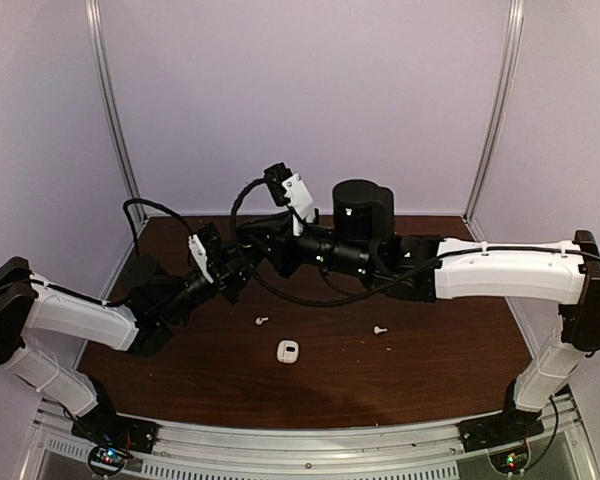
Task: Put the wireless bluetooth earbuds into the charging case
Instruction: Insert the left earbud into the left side groove of the charging case.
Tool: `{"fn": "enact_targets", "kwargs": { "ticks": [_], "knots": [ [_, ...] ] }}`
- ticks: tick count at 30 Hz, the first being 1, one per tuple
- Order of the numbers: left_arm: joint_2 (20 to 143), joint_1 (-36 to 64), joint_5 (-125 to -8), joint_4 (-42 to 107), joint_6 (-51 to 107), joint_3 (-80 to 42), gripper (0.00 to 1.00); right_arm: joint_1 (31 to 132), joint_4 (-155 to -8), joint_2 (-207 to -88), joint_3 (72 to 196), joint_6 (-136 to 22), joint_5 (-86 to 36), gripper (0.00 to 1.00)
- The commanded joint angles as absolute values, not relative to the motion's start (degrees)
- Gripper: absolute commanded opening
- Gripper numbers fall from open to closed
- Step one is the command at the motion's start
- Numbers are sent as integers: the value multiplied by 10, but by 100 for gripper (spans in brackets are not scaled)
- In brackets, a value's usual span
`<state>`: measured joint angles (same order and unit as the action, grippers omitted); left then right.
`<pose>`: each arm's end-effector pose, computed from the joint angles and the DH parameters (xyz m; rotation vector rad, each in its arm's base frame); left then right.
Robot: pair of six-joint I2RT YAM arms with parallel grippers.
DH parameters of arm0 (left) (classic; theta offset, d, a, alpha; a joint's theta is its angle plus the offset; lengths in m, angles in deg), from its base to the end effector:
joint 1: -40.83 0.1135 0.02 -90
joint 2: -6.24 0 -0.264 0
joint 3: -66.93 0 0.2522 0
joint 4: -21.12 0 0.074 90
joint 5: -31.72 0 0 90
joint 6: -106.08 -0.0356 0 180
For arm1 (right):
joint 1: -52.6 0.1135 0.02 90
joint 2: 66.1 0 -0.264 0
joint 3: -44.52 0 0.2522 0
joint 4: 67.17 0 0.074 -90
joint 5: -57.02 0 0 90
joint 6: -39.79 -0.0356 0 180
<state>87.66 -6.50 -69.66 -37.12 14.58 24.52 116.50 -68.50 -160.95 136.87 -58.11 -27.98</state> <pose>0.1842 -0.2102 0.2517 0.6879 1.0839 -0.8136 0.1747 0.3637 0.3582 -0.8790 1.5019 1.0151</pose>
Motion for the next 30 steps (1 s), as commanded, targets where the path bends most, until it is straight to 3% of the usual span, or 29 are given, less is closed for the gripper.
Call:
{"fn": "enact_targets", "kwargs": {
  "ticks": [1, 8, 30],
  "knots": [
    [874, -68, -701, -415, 153, 233, 0, 1169, -669, -1617, 1358, -580, -295, 15],
    [871, -68, -693, -421, 159, 233, 0, 1171, -676, -1625, 1361, -583, -291, 16],
    [870, -68, -696, -417, 178, 233, 0, 1172, -703, -1613, 1371, -561, -294, 32]
  ]
}}
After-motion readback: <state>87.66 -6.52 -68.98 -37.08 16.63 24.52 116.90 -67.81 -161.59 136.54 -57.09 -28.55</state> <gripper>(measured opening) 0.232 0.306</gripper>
